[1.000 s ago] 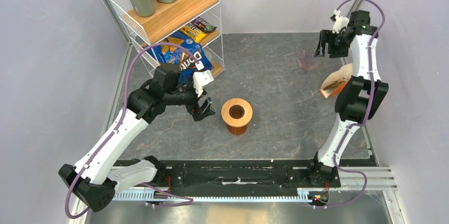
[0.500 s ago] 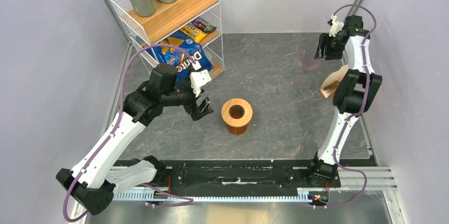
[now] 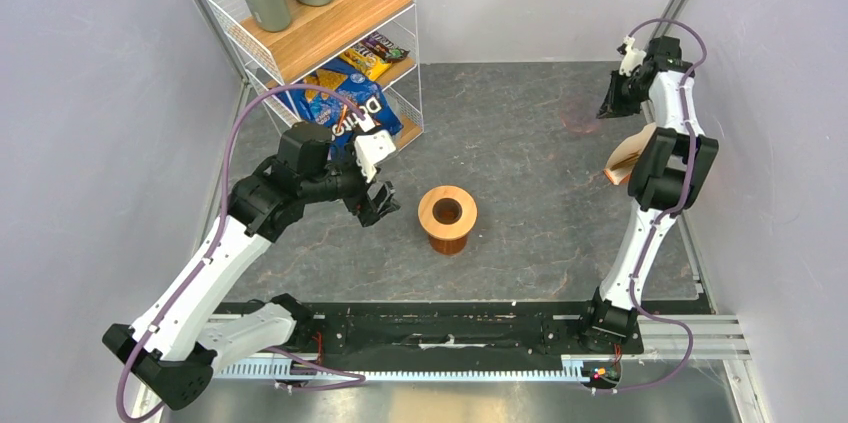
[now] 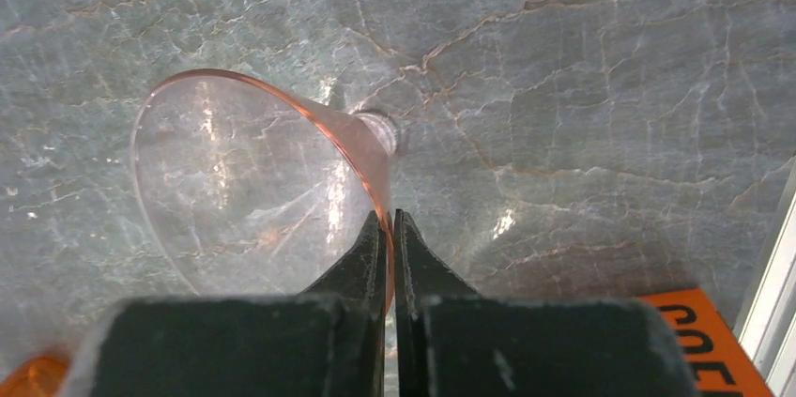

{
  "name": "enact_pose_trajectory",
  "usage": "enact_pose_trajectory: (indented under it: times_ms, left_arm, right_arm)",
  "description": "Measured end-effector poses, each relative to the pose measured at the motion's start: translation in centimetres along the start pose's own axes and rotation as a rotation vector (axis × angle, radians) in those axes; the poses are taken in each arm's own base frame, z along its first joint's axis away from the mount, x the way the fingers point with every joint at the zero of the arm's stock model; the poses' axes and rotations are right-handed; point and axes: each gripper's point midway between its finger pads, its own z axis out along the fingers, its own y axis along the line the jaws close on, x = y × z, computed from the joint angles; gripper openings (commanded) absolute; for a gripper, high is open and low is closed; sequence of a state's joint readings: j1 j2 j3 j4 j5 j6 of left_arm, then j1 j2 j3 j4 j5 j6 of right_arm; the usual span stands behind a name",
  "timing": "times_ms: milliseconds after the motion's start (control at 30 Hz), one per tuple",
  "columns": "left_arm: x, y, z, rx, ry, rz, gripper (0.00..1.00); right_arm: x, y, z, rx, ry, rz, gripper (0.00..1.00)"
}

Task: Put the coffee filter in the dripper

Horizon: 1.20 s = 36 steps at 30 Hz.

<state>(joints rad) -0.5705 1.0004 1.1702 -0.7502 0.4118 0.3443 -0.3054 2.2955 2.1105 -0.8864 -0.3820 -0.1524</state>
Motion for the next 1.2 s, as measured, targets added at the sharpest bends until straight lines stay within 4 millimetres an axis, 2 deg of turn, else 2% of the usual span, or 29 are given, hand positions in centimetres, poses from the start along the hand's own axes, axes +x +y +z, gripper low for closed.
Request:
enact_pose_trajectory:
  times_ms: [100,167,233,333,433,500,600,667,733,867,933,1067,1200]
  left_arm:
    - [0.1,0.5,0.0,-0.034,0.007,-0.030,0.92]
    - [0.2,0.8,0.0,-0.060,0.011,-0.063,0.93]
    - [0.0,1.0,0.0,-0.078,0.004,-0.096,0.94]
    - [-0.2,0.9,0.0,-0.083,-0.004,-0.160,0.94]
    - [-0.3,0.8,-0.3,-0.083,-0.018,-0.234,0.95]
    - [-0.5,0.5,-0.8,-0.077,-0.032,-0.271,0.95]
    - [-0.9,-0.3,-2.3,-0.072,-0.063,-0.292,0.96]
    - [-1.1,-1.2,-3.7,-0.067,-0.095,-0.279,0.96]
    - [-1.3,-1.8,-5.0,-0.070,-0.125,-0.263,0.96]
    - [-0.6,-3.3,-6.8,-0.063,-0.154,-0.239,0.95]
    - [-0.2,-3.6,-7.1,-0.054,-0.149,-0.231,0.95]
    - [1.2,-4.0,-6.8,-0.041,-0.105,-0.238,0.94]
    - [2.1,-4.7,-6.7,-0.016,-0.083,-0.245,0.94]
  right_arm:
    - [-0.1,0.6,-1.0,-0.015,-0.001,0.011,0.00]
    - [-0.3,1.5,-2.7,-0.034,-0.007,0.017,0.00]
    - [-0.8,3.1,-5.2,-0.064,-0.028,0.015,0.00]
    - [-1.7,6.6,-10.4,-0.110,-0.078,-0.016,0.00]
    - [-1.9,12.2,-16.2,-0.175,-0.130,-0.094,0.00]
    - [-0.9,17.3,-19.6,-0.244,-0.149,-0.179,0.00]
    - [2.5,25.6,-23.5,-0.386,-0.132,-0.320,0.00]
    - [6.0,30.7,-25.3,-0.505,-0.079,-0.408,0.00]
    - [9.3,33.8,-26.2,-0.585,-0.010,-0.456,0.00]
    - [14.4,36.8,-25.3,-0.643,0.139,-0.519,0.00]
    - [16.3,37.9,-24.6,-0.656,0.203,-0.551,0.00]
    - [18.3,39.6,-23.3,-0.681,0.274,-0.599,0.00]
    - [18.5,40.1,-21.5,-0.677,0.308,-0.606,0.00]
